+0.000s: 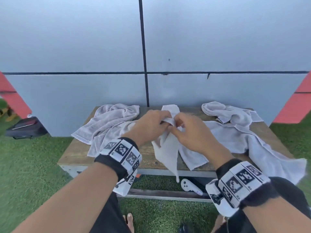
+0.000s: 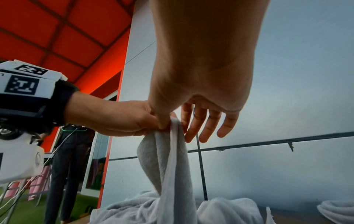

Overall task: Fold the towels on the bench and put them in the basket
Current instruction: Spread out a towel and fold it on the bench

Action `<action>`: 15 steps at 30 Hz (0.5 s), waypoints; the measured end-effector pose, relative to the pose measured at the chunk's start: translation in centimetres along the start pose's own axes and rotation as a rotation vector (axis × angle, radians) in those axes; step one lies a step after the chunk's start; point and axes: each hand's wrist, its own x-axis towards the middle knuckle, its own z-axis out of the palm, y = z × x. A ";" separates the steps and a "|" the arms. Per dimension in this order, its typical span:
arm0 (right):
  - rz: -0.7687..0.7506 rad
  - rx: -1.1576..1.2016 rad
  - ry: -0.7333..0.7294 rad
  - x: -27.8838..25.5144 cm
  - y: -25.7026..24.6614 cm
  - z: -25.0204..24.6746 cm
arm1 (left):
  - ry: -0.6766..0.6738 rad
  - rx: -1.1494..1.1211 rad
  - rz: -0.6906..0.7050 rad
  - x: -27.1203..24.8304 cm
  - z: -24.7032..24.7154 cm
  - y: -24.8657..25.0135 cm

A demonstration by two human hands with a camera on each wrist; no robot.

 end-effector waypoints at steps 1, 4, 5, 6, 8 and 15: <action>0.004 -0.026 0.022 -0.1 -0.1 -0.3 | 0.018 0.011 0.000 0.0 -0.1 0.0; 0.065 -0.065 0.127 -0.6 0.0 -2.0 | 0.127 0.015 -0.056 0.1 -1.0 -0.3; 0.094 -0.049 0.166 -0.7 0.2 -2.7 | 0.149 0.007 -0.091 0.2 -1.5 -0.3; 0.129 -0.043 0.190 -0.6 0.4 -3.4 | 0.171 -0.009 -0.135 0.2 -2.0 0.0; 0.173 -0.027 0.187 -0.3 0.9 -4.5 | 0.217 -0.075 -0.185 0.4 -2.7 0.6; -0.009 0.160 0.104 1.0 -0.5 -5.4 | 0.089 -0.135 0.016 2.2 -2.4 4.2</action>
